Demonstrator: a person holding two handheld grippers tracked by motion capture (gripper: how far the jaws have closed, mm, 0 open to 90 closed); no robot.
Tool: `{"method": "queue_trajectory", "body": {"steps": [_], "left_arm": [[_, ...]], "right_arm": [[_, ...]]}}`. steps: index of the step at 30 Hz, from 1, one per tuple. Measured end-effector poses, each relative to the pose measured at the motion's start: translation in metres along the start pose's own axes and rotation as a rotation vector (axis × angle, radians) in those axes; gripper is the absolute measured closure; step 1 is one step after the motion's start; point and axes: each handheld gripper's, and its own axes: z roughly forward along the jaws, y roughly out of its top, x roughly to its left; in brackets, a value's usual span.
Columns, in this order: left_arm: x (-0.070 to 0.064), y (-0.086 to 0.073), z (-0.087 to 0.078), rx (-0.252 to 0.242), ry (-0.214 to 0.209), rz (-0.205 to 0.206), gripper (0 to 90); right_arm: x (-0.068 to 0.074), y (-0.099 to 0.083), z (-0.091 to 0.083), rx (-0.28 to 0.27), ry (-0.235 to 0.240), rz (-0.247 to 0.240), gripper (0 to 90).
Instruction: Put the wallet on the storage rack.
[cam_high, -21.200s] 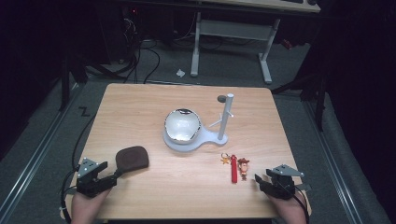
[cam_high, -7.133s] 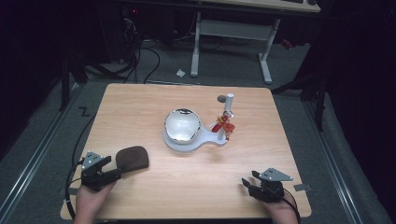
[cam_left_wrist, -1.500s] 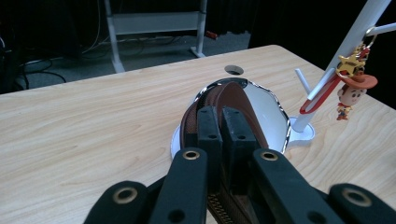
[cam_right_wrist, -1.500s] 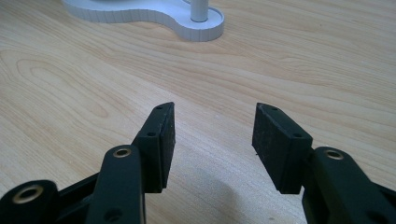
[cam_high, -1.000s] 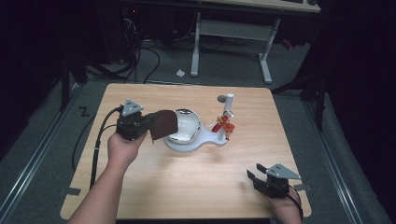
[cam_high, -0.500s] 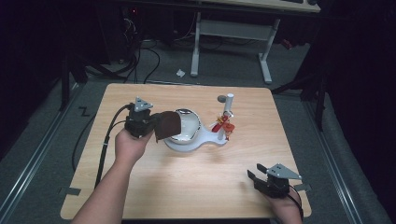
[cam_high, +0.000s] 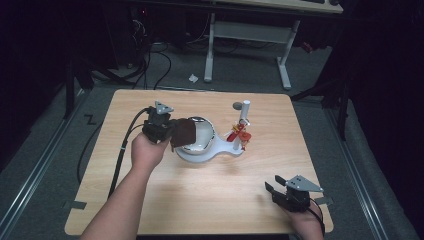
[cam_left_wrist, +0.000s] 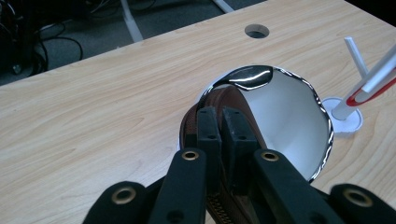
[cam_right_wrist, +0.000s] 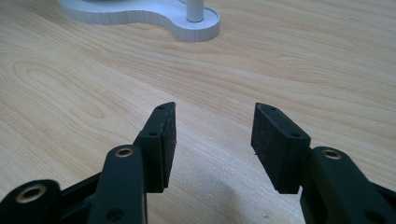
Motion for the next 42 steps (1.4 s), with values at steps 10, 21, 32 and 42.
{"method": "queue_trajectory", "body": {"steps": [10,21,32,42], "left_arm": [[-0.012,0.010,0.018,0.022,0.035,0.011,86.3],[-0.019,0.012,0.034,0.028,0.051,0.004,86.0],[-0.021,0.012,0.039,0.009,0.051,-0.019,79.0],[-0.018,0.012,0.031,-0.035,0.028,-0.034,66.5]], "right_arm": [[-0.001,0.000,0.000,0.004,0.003,0.000,50.5],[0.000,0.000,0.000,0.002,0.006,-0.004,50.5],[0.000,0.000,0.000,0.001,0.007,-0.006,50.5],[0.001,0.000,0.001,0.003,0.008,-0.010,50.0]]}}
